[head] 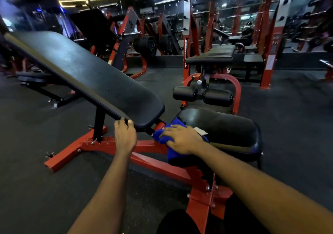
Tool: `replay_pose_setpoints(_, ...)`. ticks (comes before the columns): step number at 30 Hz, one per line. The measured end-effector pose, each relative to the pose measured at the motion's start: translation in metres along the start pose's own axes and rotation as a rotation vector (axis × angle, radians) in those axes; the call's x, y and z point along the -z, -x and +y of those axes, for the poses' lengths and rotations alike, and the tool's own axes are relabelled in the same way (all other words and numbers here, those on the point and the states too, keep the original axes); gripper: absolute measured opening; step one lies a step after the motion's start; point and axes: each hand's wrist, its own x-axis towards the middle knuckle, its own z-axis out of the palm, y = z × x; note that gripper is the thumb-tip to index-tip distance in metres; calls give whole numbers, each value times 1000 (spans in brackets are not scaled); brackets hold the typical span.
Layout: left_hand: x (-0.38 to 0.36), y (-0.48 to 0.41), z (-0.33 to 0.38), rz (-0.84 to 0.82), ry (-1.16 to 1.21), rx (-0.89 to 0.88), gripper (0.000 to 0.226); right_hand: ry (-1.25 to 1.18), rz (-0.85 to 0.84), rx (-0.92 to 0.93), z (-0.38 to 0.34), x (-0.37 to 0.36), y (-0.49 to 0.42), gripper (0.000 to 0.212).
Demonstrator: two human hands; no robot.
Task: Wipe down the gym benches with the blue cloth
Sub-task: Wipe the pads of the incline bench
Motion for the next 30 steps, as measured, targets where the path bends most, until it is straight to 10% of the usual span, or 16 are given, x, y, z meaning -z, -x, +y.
replay_pose_setpoints(11, -12, 7, -23, -110, -48, -49, 54, -165, 83, -702, 125, 23, -15, 40)
replay_pose_setpoints(23, 7, 2, -12, -206, -65, -21, 53, -77, 52, -188, 2, 8, -18, 34)
replay_pose_setpoints(30, 45, -13, -21, -335, -138, -67, 46, -667, 397, -204, -25, 15, -56, 27)
